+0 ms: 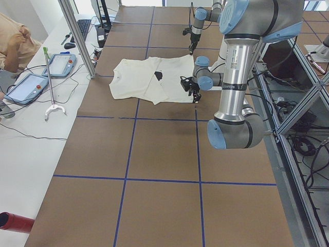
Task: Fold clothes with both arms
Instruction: 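Release the sleeve and move both grippers to the hem nearest the robot, then grasp the hem corners with both grippers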
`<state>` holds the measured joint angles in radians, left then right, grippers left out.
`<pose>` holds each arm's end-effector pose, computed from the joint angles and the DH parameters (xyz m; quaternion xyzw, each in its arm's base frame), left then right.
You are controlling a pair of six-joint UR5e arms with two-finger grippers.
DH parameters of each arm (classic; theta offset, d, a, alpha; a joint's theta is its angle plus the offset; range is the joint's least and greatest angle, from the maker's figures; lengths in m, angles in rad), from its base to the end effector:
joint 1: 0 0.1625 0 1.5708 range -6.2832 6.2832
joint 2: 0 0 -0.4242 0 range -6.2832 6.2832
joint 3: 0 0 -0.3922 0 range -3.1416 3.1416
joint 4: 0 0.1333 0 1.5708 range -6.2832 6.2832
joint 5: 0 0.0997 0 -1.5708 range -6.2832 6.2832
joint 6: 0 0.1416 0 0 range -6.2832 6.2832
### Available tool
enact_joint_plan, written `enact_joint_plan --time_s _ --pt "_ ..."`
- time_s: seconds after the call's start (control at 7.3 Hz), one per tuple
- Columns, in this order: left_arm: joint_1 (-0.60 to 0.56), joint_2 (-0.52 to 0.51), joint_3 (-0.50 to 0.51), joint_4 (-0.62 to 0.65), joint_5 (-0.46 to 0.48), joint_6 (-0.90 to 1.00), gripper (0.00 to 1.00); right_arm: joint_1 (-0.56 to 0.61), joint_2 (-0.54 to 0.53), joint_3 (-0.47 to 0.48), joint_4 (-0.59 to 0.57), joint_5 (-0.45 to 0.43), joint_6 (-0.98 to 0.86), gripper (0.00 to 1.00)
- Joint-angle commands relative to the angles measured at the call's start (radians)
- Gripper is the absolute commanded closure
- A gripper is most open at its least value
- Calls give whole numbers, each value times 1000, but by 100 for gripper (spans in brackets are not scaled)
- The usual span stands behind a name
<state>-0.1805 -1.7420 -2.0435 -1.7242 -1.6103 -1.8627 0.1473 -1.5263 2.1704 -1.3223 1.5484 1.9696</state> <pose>0.5248 -0.2256 0.3726 -0.0398 0.3865 -0.2082 0.8976 -0.4798 -0.2092 0.3620 -0.0441 -0.4295 0.2479 0.8673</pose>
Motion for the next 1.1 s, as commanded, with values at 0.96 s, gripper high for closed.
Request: enact_joint_plan --time_s 0.96 --pt "47 29 -17 2 -19 -1 44 0 3 6 0 -4 2 100"
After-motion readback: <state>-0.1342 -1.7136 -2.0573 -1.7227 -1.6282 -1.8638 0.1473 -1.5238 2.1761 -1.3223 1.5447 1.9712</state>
